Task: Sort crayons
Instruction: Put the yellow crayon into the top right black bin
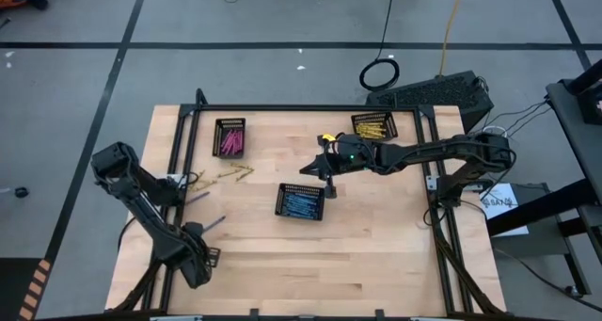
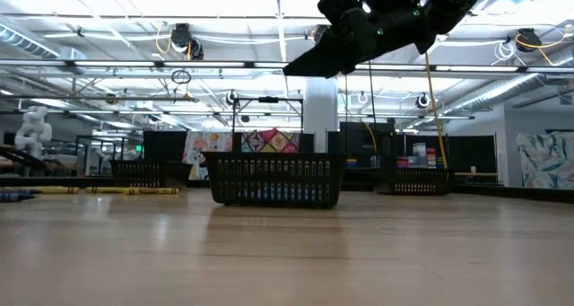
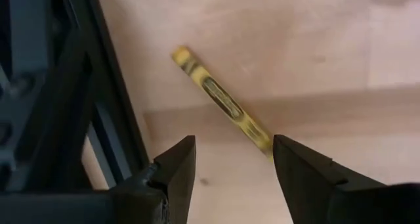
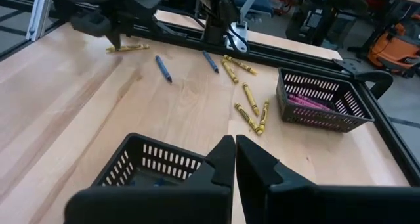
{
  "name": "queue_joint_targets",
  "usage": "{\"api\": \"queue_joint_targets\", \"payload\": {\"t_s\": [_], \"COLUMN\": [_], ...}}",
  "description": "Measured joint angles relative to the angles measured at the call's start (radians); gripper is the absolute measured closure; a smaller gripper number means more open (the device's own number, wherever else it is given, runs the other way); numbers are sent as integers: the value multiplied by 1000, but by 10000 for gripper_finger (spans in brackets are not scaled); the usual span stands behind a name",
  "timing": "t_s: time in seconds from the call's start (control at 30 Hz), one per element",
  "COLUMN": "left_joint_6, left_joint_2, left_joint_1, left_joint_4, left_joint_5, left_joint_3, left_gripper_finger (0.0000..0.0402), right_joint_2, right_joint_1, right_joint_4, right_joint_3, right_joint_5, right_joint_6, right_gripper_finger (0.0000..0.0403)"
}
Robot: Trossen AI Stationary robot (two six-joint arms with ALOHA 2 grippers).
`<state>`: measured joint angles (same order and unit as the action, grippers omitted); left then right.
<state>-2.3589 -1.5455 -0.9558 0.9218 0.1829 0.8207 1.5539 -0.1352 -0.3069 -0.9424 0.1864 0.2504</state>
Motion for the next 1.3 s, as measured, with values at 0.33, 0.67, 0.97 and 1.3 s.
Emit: {"api": "queue_joint_targets", "payload": {"t_s": [0.33, 0.67, 0.97, 1.3], "left_joint_6": [34, 107, 166, 594], "left_joint_2": [5, 4, -5, -1], "left_joint_1": [0, -10, -10, 29], "left_joint_4": [-74, -117, -74, -14], "left_joint_5": [-59, -126, -205, -705], "left_joint_3": [-87, -96, -29, 140], "left_gripper_finger": [235, 338, 390, 397], "right_joint_2": [0, 0, 2, 6], "right_joint_1": [0, -1, -23, -20], "right_joint_4": [-10, 29, 139, 14], "right_joint_3": [0, 0, 35, 136], "right_joint_5": [1, -3, -1, -1], "right_joint_6": [-28, -20, -5, -69], "right_gripper_finger": [403, 403, 403, 403]}}
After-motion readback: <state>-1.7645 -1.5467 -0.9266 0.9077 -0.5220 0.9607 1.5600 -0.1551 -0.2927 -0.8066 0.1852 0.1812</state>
